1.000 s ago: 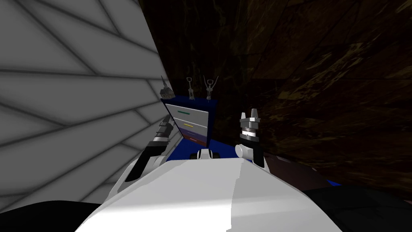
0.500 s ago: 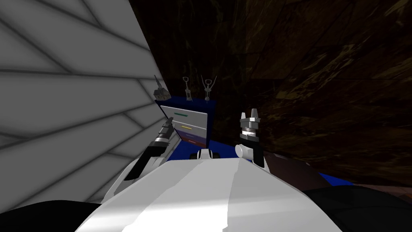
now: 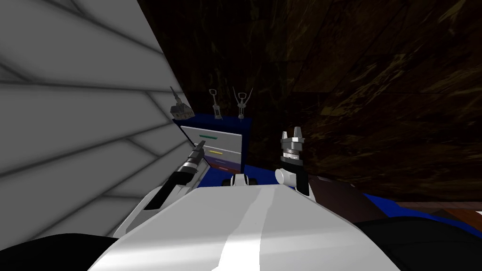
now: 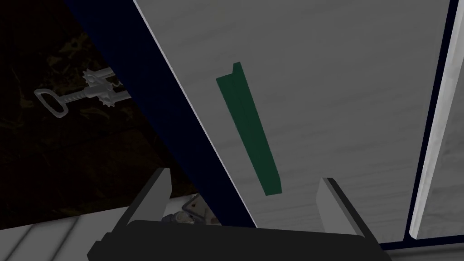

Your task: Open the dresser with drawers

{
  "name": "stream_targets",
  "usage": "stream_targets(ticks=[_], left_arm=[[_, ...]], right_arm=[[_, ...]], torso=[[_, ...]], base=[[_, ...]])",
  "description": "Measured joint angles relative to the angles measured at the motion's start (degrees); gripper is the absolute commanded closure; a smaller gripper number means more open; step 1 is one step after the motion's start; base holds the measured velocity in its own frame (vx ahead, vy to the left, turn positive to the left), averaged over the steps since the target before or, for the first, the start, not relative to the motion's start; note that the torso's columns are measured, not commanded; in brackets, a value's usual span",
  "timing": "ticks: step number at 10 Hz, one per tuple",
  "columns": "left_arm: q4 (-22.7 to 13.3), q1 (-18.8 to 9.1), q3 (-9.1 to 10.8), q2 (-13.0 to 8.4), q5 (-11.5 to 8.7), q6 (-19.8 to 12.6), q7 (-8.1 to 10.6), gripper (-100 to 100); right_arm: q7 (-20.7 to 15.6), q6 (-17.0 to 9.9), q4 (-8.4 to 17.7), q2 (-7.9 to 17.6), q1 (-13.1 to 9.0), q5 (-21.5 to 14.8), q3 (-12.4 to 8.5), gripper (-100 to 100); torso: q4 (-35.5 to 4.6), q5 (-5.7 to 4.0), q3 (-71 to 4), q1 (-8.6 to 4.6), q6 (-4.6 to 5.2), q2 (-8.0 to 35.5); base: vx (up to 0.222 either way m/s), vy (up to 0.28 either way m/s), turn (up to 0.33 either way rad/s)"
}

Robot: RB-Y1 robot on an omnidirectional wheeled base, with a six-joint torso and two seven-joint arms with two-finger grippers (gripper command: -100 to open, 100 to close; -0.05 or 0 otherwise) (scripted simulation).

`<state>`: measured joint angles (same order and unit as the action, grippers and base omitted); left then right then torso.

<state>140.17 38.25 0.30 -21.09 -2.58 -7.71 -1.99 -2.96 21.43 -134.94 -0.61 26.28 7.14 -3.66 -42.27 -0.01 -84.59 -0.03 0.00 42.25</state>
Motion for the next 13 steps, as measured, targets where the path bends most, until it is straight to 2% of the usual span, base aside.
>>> stream_targets(ticks=[7,10,11,13], left_arm=[[3.0,2.9,-0.83,-6.2,0.4,-9.2,1.39,-100],[6.6,3.1,-1.21,-7.4,0.6,-12.3,1.73,-100],[8.2,4.1,-1.19,-7.6,0.6,-12.4,1.78,-100],[8.5,4.2,-1.08,-7.6,0.6,-12.5,1.84,-100]], right_arm=[[0.0,0.0,0.0,0.0,0.0,0.0,0.0,0],[0.0,0.0,0.0,0.0,0.0,0.0,0.0,0],[0.0,0.0,0.0,0.0,0.0,0.0,0.0,0],[0.0,0.0,0.0,0.0,0.0,0.0,0.0,0]], torso=[[0.0,-0.01,0.0,-0.02,-0.01,0.0],[0.0,0.0,0.0,0.02,0.0,0.1],[0.0,0.0,0.1,0.0,-0.02,0.1],[0.1,-0.01,-0.1,-0.04,0.0,-0.2]], base=[[0.062,0.035,-0.102],[0.033,0.024,-0.055],[0.009,0.008,-0.003],[0.057,-0.005,-0.011]])
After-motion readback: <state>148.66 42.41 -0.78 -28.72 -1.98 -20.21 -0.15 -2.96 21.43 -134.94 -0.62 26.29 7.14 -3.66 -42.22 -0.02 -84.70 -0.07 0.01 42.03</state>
